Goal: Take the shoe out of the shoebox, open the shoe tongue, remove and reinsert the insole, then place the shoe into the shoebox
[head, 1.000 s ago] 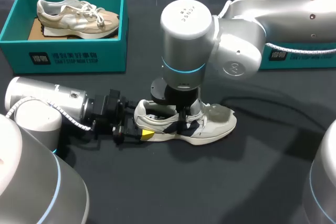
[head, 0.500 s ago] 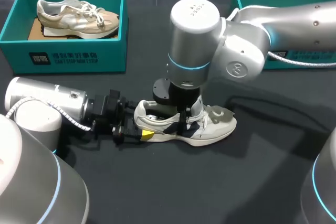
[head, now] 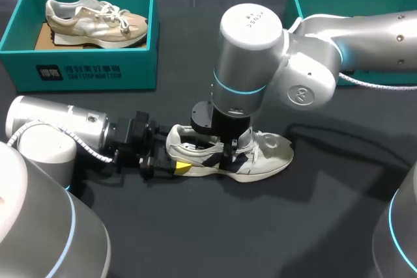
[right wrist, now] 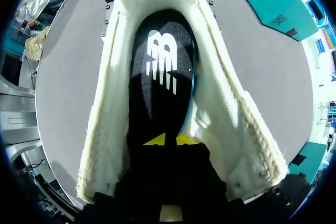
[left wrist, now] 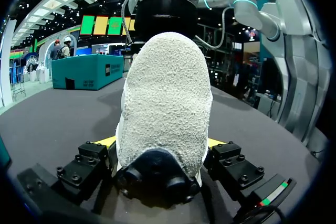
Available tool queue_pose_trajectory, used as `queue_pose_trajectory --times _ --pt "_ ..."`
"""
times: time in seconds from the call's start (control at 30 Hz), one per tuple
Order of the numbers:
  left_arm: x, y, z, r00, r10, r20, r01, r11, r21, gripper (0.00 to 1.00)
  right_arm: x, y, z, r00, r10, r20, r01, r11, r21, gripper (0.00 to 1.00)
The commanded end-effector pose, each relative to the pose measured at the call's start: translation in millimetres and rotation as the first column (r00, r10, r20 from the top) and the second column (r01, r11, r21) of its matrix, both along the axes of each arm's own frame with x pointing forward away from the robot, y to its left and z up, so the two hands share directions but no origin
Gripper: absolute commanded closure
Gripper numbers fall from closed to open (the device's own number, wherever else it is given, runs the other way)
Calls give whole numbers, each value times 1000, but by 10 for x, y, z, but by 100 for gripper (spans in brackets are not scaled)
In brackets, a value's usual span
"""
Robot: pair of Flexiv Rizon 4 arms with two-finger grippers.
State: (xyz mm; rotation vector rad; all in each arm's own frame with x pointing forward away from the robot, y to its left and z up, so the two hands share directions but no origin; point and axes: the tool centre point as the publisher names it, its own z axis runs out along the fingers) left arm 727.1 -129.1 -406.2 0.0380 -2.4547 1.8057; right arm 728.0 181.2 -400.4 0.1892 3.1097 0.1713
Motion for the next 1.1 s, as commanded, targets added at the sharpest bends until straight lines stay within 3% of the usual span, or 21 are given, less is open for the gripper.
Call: queue_pose_trajectory --times 0.03,0.43,1.1 --pt "21 -5 -28 1000 3 -1 -3 1000 1 100 -233 -69 -18 999 15 47 -18 998 65 100" --pt "21 -5 -28 1000 3 -1 -3 1000 1 100 -146 -186 342 981 96 169 -126 976 176 100" --pt "21 -5 -28 1000 3 -1 -3 1000 1 100 -30 -361 511 938 192 290 -290 891 350 100"
